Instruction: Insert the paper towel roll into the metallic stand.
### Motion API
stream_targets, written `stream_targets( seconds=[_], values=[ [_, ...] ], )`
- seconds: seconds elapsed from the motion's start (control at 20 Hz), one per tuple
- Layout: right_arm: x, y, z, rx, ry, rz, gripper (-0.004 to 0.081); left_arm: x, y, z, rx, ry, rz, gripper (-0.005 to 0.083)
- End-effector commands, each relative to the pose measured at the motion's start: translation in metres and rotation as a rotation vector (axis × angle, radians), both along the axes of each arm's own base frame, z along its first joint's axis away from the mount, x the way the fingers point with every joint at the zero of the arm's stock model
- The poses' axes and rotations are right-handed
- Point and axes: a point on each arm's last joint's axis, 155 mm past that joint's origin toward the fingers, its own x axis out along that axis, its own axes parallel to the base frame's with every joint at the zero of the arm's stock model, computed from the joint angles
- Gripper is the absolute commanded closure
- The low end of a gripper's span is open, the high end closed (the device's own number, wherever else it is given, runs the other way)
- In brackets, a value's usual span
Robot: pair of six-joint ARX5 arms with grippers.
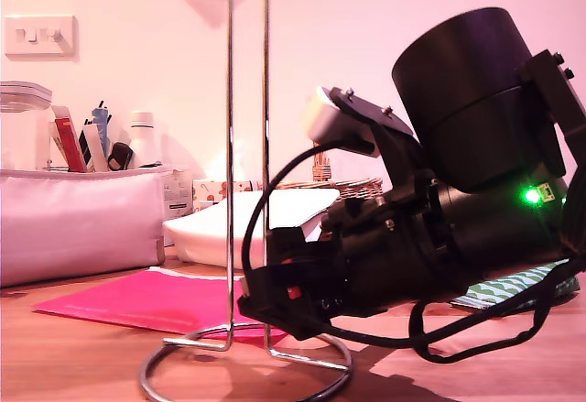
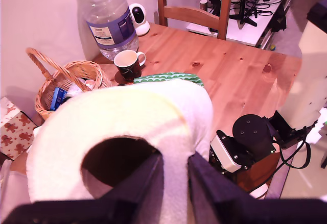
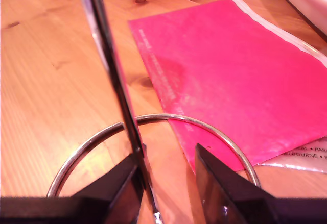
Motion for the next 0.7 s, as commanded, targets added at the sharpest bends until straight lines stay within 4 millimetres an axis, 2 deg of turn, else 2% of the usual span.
stream_targets(
  seconds=[0.0,0.45,0.65],
  values=[
    [0.005,-0.001,0.002,0.001,-0.007,-0.014,0.0508,-0.003,0.001,0.007,-0.016,-0.03,-0.008,0.0798],
    [0.008,-0.002,-0.001,-0.01,0.006,-0.02,0.0508,-0.022,0.014,0.021,-0.066,-0.07,-0.016,0.0798],
    [0.008,-0.002,-0.001,-0.01,0.006,-0.02,0.0508,-0.022,0.011,0.013,-0.061,-0.036,-0.022,0.0798]
  ],
)
